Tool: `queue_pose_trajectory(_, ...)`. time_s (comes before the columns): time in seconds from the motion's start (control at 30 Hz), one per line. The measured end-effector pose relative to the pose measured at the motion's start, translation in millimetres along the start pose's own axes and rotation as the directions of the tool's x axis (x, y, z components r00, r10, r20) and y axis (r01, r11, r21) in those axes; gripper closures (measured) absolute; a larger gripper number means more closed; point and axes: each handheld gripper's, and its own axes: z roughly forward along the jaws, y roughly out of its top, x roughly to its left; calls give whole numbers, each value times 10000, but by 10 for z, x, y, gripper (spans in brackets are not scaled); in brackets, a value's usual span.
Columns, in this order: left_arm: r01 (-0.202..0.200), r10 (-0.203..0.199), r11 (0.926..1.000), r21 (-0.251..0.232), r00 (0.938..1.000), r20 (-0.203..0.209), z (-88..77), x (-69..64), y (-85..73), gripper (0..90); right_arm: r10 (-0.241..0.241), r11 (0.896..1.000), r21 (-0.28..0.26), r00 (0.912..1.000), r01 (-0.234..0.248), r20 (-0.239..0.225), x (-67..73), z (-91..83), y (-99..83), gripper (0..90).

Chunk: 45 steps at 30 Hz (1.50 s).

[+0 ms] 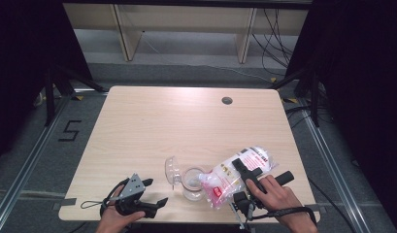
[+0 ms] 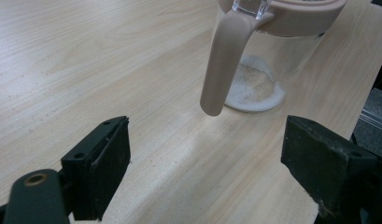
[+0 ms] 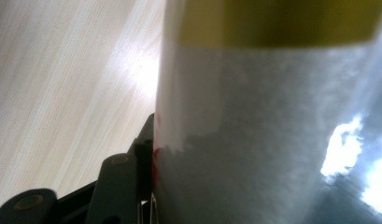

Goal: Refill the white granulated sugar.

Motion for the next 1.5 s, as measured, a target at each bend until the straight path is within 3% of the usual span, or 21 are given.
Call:
queue_pose_trajectory(0.13, 32, -32, 10000, -4, 10000, -5, -1, -7, 0, 154, -27, 10000, 24, 10000, 27, -40, 0, -1, 4, 513)
queue_pose_trajectory(0.2, -6, 6, 10000, 6, 10000, 1, -2, 1, 0, 154, -317, 9995, -23, 9995, 317, -90, -24, 0, 12, 513)
queue_pose_trajectory(0.3, 25, -24, 10000, -60, 10000, 34, 0, -1, 0, 154, -159, 9999, -11, 9998, 159, -75, -12, 0, 10, 513)
queue_pose_trajectory(0.5, 135, -135, 9999, -2, 9999, -9, -1, -7, -3, 153, -287, 9995, -112, 9995, 288, 110, -37, -9, 7, 514)
queue_pose_trajectory(0.57, 181, -181, 9998, -50, 9998, 25, -1, -13, -3, 154, -19, 10000, 62, 10000, 19, 20, -12, -21, 5, 514)
queue_pose_trajectory(0.97, 140, -140, 9999, -10, 9999, -13, -2, -6, -3, 154, -162, 9999, 21, 9999, 162, -32, -23, -17, 2, 515)
queue_pose_trajectory(1.13, 136, -136, 9999, -4, 9999, -17, -1, -6, -3, 154, -3, 10000, 66, 10000, 3, 43, -8, -21, -8, 515)
queue_pose_trajectory(1.37, 131, -131, 9999, -5, 9999, -28, -2, -6, -3, 154, -171, 9998, 96, 9998, 172, -45, -17, -21, -5, 516)
queue_pose_trajectory(1.4, 186, -186, 9998, -58, 9998, 9, 1, -10, -3, 154, -418, 9991, 81, 9991, 418, 12, -35, -19, 2, 516)
queue_pose_trajectory(1.5, 123, -123, 9999, 7, 9999, -37, -3, -6, -2, 154, -161, 9998, 126, 9999, 161, 12, -20, -29, -2, 516)
